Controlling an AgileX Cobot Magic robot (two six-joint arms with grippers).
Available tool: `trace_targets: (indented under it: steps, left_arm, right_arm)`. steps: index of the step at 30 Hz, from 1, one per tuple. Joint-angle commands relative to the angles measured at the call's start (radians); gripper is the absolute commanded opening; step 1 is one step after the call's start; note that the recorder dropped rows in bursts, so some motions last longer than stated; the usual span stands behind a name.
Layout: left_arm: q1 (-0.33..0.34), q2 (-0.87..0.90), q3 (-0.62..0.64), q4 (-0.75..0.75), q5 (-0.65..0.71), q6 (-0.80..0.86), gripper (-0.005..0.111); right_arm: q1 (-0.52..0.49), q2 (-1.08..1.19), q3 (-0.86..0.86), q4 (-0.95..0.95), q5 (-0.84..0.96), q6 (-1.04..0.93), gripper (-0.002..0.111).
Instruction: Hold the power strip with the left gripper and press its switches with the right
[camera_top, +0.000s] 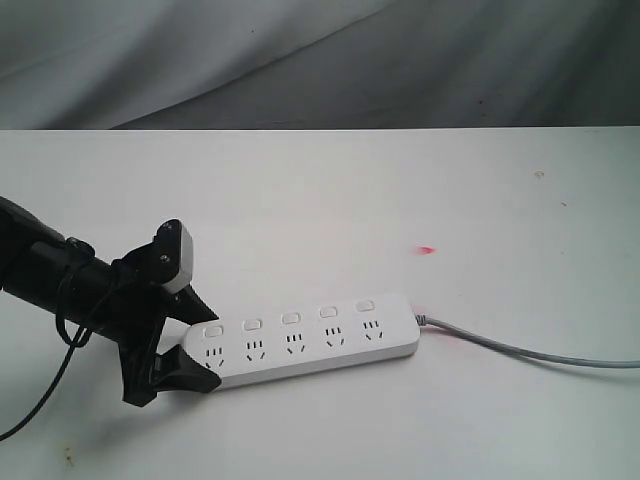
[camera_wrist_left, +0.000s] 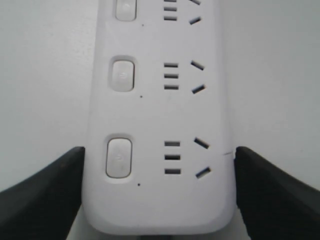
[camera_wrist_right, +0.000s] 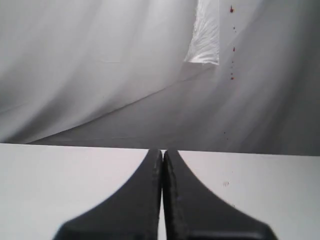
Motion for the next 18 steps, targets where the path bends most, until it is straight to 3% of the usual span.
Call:
trace_targets:
  steps: [1, 9, 18]
  left_arm:
    - [-0.003, -0.001, -0.006, -0.003, 0.005, 0.002, 0.0]
    - [-0.003, -0.001, -0.006, -0.003, 0.005, 0.002, 0.0]
    - [-0.003, -0.001, -0.006, -0.003, 0.005, 0.002, 0.0]
  right_arm:
    - [-0.006, -0.072, 0.213, -0.014, -0.148, 0.008, 0.0]
    - [-0.073, -0.22, 0.528, -0.014, -0.269, 0.008, 0.0]
    - [-0.107, -0.383, 0.7, -0.018, -0.29, 0.006, 0.0]
